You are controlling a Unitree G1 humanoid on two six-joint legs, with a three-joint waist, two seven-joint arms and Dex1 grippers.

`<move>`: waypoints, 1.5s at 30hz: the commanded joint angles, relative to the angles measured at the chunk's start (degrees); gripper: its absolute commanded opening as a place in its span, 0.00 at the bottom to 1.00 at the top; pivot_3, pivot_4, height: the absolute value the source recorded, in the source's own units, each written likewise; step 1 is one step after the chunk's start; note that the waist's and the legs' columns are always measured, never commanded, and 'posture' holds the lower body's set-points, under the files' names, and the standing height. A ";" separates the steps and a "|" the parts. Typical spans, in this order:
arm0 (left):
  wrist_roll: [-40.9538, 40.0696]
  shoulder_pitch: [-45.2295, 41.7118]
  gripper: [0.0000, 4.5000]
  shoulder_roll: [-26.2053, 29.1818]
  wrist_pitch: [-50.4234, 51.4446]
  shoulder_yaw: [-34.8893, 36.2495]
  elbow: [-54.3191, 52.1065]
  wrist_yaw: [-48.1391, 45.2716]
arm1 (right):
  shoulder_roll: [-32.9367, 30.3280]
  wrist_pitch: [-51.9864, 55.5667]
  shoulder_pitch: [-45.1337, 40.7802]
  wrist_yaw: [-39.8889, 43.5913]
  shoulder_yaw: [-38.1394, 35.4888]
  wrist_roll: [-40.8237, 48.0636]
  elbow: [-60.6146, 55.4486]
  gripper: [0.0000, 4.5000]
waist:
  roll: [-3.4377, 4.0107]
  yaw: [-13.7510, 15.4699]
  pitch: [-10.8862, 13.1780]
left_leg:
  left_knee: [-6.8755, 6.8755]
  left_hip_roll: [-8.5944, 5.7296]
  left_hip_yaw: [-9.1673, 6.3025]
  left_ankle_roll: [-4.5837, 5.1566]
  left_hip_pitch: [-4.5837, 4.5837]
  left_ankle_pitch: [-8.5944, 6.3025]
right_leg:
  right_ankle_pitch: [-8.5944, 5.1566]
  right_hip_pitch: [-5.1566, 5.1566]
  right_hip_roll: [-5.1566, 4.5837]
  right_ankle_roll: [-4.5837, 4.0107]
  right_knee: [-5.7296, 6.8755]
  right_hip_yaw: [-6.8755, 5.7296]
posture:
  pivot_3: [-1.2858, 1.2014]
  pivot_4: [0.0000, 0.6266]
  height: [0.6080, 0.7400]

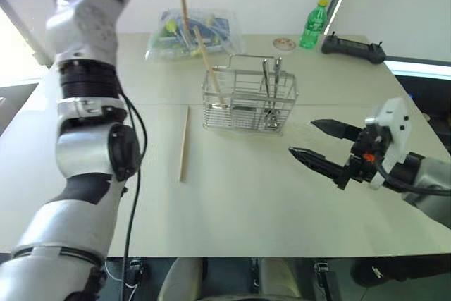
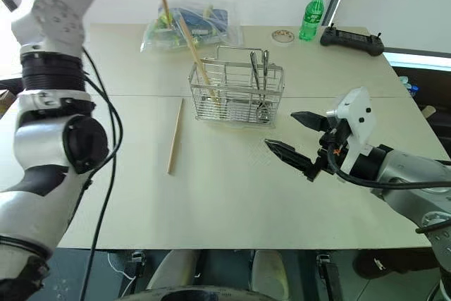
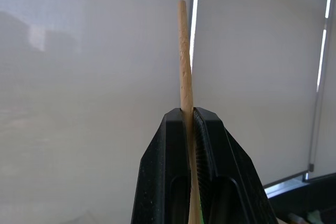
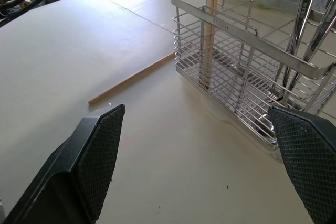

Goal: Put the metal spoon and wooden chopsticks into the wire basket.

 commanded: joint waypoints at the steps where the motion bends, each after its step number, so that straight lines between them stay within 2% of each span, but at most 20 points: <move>1: -0.12 -1.25 0.01 -1.21 -2.69 -1.00 1.15 -1.42 | 0.16 -1.02 0.46 -1.85 -2.42 1.69 -2.42 1.00 | 0.01 -0.15 0.00 | -0.01 0.00 0.03 0.00 -0.01 0.00 | 0.00 -0.03 0.00 0.00 0.00 0.01 | 0.52 0.24 0.62; 6: 1.05 0.31 0.01 -3.91 -4.21 -3.41 3.56 -3.10 | 0.32 -1.48 2.16 -4.57 -3.74 3.20 -3.85 1.00 | 0.01 0.13 0.01 | -0.01 0.00 0.02 0.03 -0.03 -0.01 | 0.00 -0.03 0.01 0.00 0.00 0.00 | 0.52 0.24 0.62; 14: 1.93 10.63 0.01 -8.75 -3.05 -7.05 -2.80 -1.23 | 0.59 -2.39 3.43 -8.33 -4.70 5.06 -4.78 1.00 | 0.04 0.05 -0.02 | 0.04 0.01 -0.02 0.08 -0.03 -0.04 | 0.00 0.00 0.03 -0.01 -0.02 0.01 | 0.52 0.24 0.62; 17: 1.12 12.29 0.24 -9.06 -1.62 -6.97 -4.56 -0.56 | 0.48 -2.82 3.37 -8.91 -4.65 5.62 -4.44 1.00 | 0.05 0.10 -0.02 | 0.01 0.02 -0.02 0.08 -0.04 -0.04 | -0.01 -0.02 0.05 -0.02 -0.02 0.01 | 0.52 0.24 0.62; 23: -0.68 14.09 0.92 -8.53 2.84 -6.95 -10.37 -0.73 | -0.03 -3.31 2.38 -8.39 -3.50 4.91 -2.85 1.00 | 0.06 0.16 -0.03 | 0.03 0.00 -0.04 0.10 -0.03 -0.04 | -0.01 0.03 0.05 -0.01 -0.03 0.01 | 0.52 0.24 0.62; 24: -1.15 14.23 0.99 -8.34 3.81 -6.80 -11.48 -0.74 | -0.05 -3.33 2.09 -8.25 -3.25 4.77 -2.55 1.00 | 0.06 0.16 -0.03 | 0.03 0.00 -0.04 0.10 -0.03 -0.04 | -0.01 0.03 0.05 -0.02 -0.03 0.01 | 0.52 0.24 0.62; 28: -4.38 12.99 0.99 -5.96 9.32 -4.67 -15.66 0.11 | -0.07 -3.38 1.07 -7.58 -2.21 4.26 -1.72 1.00 | 0.06 0.14 -0.03 | 0.04 0.02 -0.07 0.10 -0.02 -0.04 | -0.02 0.03 0.09 -0.02 -0.03 0.01 | 0.52 0.24 0.62; 34: -8.67 6.22 0.99 3.26 15.94 1.40 -15.83 3.15 | 0.32 -3.67 0.14 -6.66 -0.74 3.15 -0.79 1.00 | 0.07 -0.09 -0.02 | 0.00 0.08 -0.08 0.10 -0.02 -0.04 | -0.02 -0.03 0.21 -0.04 0.00 0.03 | 0.52 0.24 0.62; 38: -8.44 0.05 0.99 13.95 23.49 4.90 -6.38 6.87 | 0.60 -3.94 -0.02 -6.15 -0.23 2.43 -0.60 1.00 | 0.11 -0.22 -0.04 | -0.02 0.09 -0.07 0.10 -0.01 -0.05 | -0.03 -0.05 0.23 -0.04 0.00 0.04 | 0.52 0.24 0.62; 40: -4.42 -0.56 0.99 18.27 25.58 2.01 -1.50 7.99 | 0.82 -4.17 0.31 -5.68 0.03 1.74 -0.64 1.00 | 0.18 -0.28 -0.08 | -0.05 0.08 -0.05 0.11 0.06 -0.05 | -0.05 -0.01 0.23 0.00 0.02 0.05 | 0.52 0.24 0.62; 42: -1.32 -0.63 0.99 20.18 26.89 -0.18 2.68 9.68 | 1.06 -4.34 0.55 -5.23 0.29 1.15 -0.60 1.00 | 0.21 0.04 -0.10 | -0.07 0.07 -0.05 0.11 0.15 -0.05 | -0.07 0.08 0.23 0.05 0.03 0.05 | 0.52 0.24 0.62; 45: 5.31 0.40 0.99 20.22 34.88 -3.70 13.32 18.61 | 1.81 -4.79 -0.49 -4.86 1.94 -0.16 -0.07 1.00 | 0.12 0.95 -0.11 | 0.05 0.08 -0.14 0.10 0.18 -0.05 | -0.14 0.22 0.23 0.17 0.04 -0.02 | 0.52 0.24 0.62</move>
